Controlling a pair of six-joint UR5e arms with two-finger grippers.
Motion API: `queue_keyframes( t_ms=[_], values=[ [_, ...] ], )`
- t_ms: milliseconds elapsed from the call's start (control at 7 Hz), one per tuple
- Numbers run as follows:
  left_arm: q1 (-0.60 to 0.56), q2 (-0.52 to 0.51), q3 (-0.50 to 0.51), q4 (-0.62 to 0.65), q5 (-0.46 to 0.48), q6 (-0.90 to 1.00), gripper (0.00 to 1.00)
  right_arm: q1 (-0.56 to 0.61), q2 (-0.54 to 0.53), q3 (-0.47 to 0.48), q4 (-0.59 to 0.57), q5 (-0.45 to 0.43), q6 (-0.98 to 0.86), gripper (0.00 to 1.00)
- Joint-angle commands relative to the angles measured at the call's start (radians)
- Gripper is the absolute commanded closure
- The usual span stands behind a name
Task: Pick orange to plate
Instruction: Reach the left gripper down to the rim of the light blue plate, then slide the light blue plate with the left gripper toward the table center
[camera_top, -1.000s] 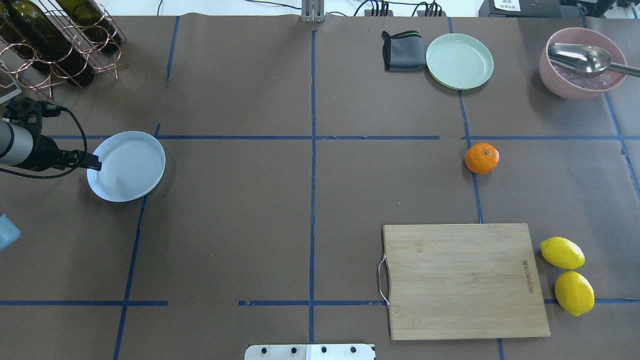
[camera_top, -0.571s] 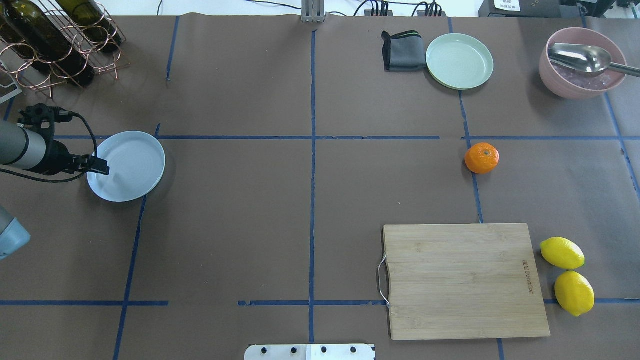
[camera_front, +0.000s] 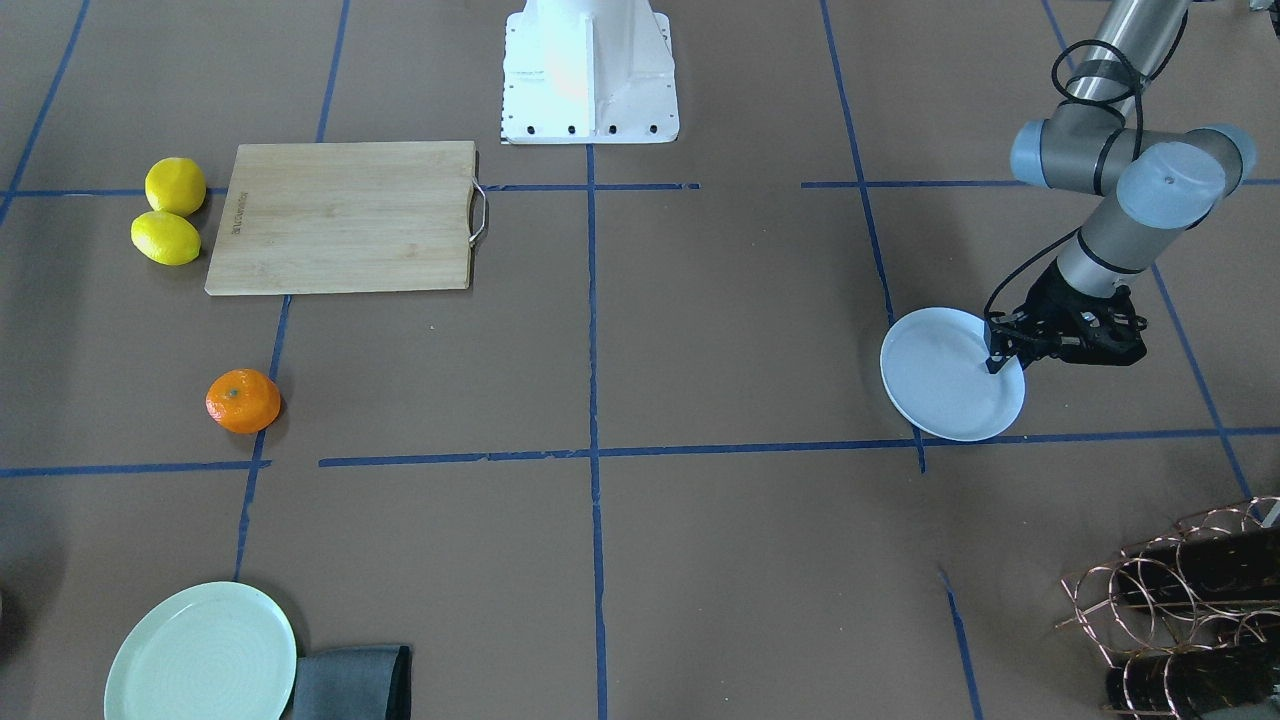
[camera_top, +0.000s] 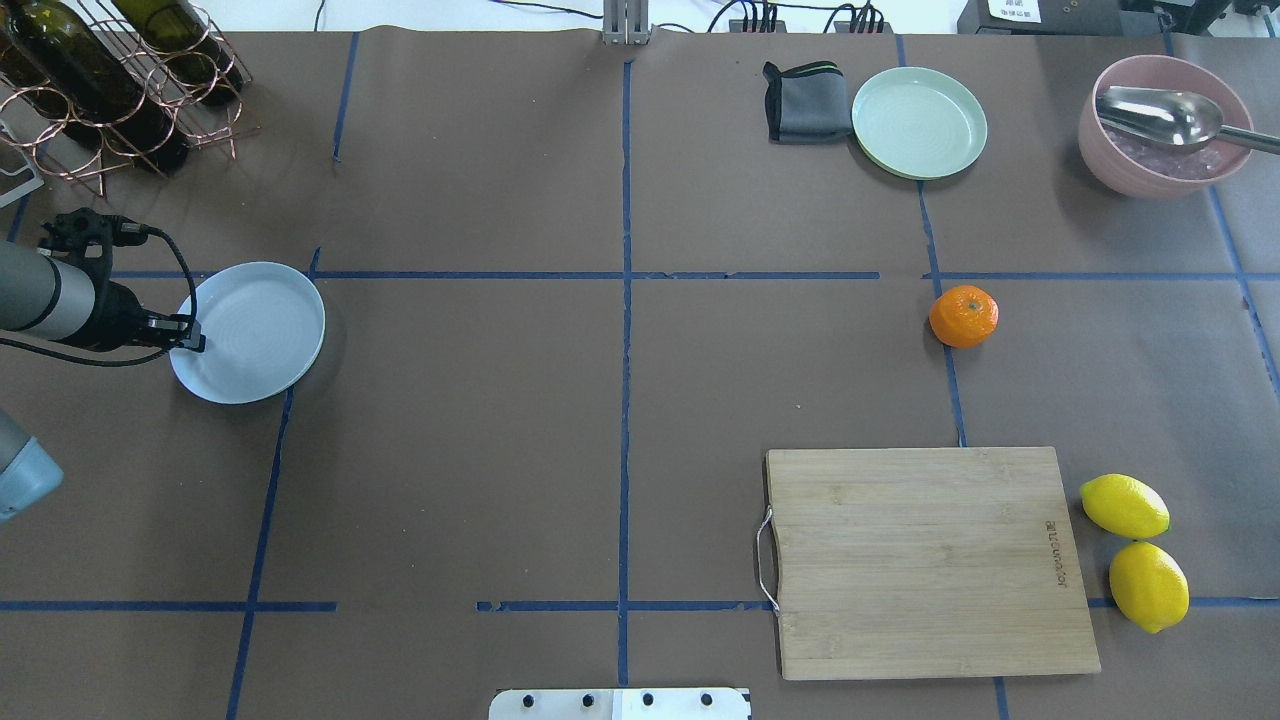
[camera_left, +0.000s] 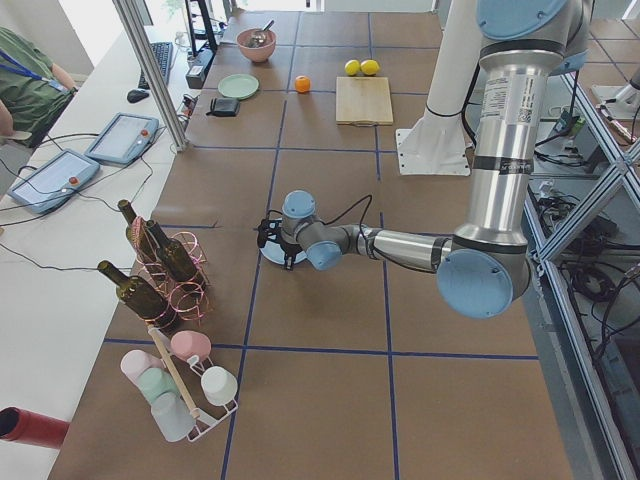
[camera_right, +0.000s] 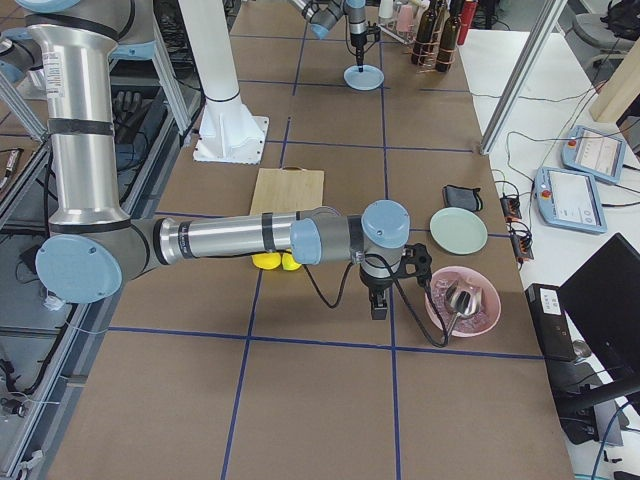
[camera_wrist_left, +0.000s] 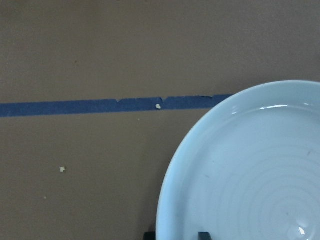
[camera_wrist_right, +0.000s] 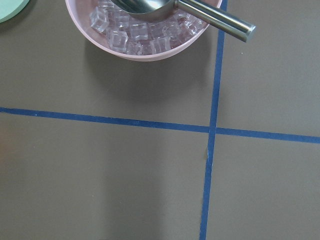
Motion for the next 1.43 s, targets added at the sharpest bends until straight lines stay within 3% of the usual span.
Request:
queue_keyframes(
  t_ms=[0, 429, 571, 1000, 1286],
  values=[
    [-0.003, 0.008, -0.039, 0.001, -0.004, 0.008, 1.0, 0.0, 0.002, -0.001, 0.0, 0.0, 0.0, 0.0],
    [-0.024, 0.01, -0.115, 0.015, -0.043, 0.008, 1.0, 0.0, 0.0, -0.003, 0.0, 0.0, 0.0, 0.0],
    [-0.094, -0.013, -0.131, 0.068, -0.138, 0.008, 1.0, 0.0, 0.002, 0.0, 0.0, 0.0, 0.0, 0.0],
    [-0.113, -0.324, -0.151, 0.423, -0.169, -0.045, 1.0, -0.006, 0.011, 0.005, -0.003, 0.002, 0.002, 0.0],
    [0.017, -0.455, -0.131, 0.423, -0.166, -0.331, 1.0, -0.023, 0.018, 0.005, 0.0, 0.0, 0.002, 0.0]
  ],
)
